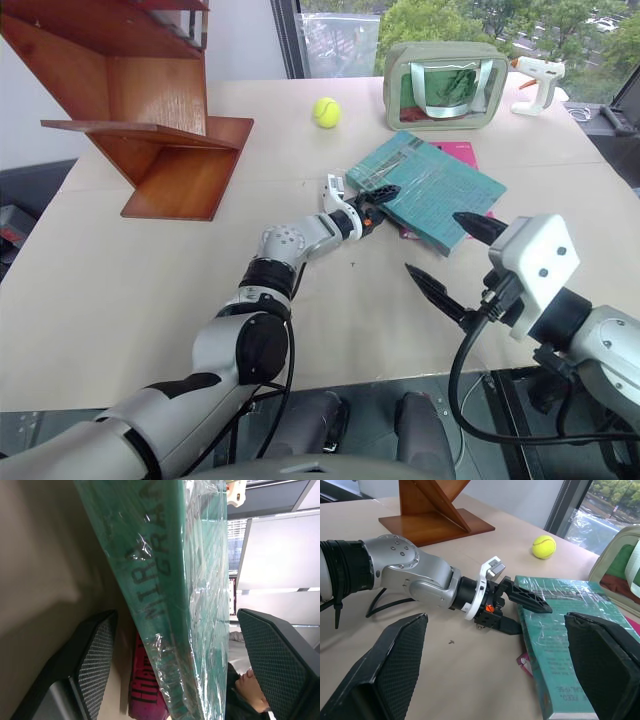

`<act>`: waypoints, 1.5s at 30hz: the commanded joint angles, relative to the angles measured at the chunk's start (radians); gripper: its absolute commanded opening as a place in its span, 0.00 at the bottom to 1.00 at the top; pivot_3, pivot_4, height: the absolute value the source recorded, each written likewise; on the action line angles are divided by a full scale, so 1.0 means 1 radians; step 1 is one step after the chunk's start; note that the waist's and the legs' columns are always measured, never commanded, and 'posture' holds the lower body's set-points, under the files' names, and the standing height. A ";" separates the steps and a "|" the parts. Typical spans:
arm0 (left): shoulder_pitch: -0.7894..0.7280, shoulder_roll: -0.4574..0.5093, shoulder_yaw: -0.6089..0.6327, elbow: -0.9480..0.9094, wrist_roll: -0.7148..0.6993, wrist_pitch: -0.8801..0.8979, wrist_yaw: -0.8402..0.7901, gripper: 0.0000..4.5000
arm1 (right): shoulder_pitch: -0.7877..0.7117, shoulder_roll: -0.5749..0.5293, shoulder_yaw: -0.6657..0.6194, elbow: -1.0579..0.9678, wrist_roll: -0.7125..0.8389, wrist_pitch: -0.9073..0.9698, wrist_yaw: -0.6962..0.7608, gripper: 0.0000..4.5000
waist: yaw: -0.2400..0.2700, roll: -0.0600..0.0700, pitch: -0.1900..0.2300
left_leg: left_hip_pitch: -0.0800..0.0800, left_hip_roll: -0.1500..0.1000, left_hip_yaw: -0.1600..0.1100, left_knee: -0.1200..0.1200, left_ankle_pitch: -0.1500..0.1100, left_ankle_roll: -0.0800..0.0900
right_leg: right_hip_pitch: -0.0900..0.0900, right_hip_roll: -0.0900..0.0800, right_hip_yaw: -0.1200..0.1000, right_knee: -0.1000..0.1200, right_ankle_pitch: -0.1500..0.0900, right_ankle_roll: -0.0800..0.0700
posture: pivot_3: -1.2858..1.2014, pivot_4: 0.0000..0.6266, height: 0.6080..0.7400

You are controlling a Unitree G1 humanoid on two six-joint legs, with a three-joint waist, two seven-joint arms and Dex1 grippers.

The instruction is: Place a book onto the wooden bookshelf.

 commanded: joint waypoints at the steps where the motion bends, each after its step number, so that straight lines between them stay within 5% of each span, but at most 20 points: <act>1: -0.080 -0.131 0.001 0.027 -0.028 -0.020 -0.006 0.89 | -0.020 0.000 -0.005 -0.012 0.002 -0.001 -0.006 1.00 | 0.000 0.000 0.000 | 0.000 0.000 0.000 0.000 0.000 0.000 | 0.000 0.000 0.000 0.000 0.000 0.000 | 0.52 0.24 1.00; 3: -0.100 -0.139 0.006 0.055 -0.028 -0.034 -0.003 0.89 | -0.028 0.000 -0.003 -0.010 0.002 0.003 -0.013 1.00 | 0.000 0.000 0.000 | 0.000 0.000 0.000 0.000 0.000 0.000 | 0.000 0.000 0.000 0.000 0.000 0.000 | 0.52 0.24 1.00; 11: -0.137 -0.154 0.009 0.116 -0.038 -0.073 -0.003 0.21 | -0.040 0.006 0.000 -0.015 0.002 0.022 -0.037 1.00 | 0.000 0.000 0.000 | 0.000 0.000 0.000 0.000 0.000 0.000 | 0.000 0.000 0.000 0.000 0.000 0.000 | 0.52 0.24 1.00; 14: -0.126 -0.139 -0.006 0.067 -0.059 -0.029 -0.016 0.03 | -0.040 0.010 0.002 -0.016 -0.003 0.023 -0.040 1.00 | 0.000 0.000 0.000 | 0.000 0.000 0.000 0.000 0.000 0.000 | 0.000 0.000 0.000 0.000 0.000 0.000 | 0.52 0.24 1.00; 26: 0.080 0.071 -0.306 -0.614 0.004 0.093 -0.224 0.03 | -0.061 0.040 0.015 0.018 -0.038 -0.006 0.010 1.00 | -0.004 0.000 0.000 | -0.001 0.000 0.000 0.000 0.000 0.000 | -0.001 0.000 0.001 0.000 0.000 0.000 | 0.52 0.24 1.00; 33: 0.120 0.368 -0.493 -0.823 0.250 -0.193 -0.536 0.03 | -0.112 0.052 0.050 0.083 -0.090 -0.043 0.105 1.00 | -0.008 0.001 0.000 | 0.000 0.000 0.001 -0.001 0.000 0.000 | -0.001 0.001 0.002 0.000 0.000 0.000 | 0.52 0.24 1.00; 45: 0.159 0.644 -0.516 -0.864 0.505 -0.613 -0.748 0.03 | -0.316 0.076 0.184 0.238 -0.170 -0.070 0.240 1.00 | -0.007 0.002 0.001 | -0.001 0.000 0.000 -0.001 0.000 0.000 | -0.002 0.000 0.000 -0.001 0.000 -0.001 | 0.52 0.24 1.00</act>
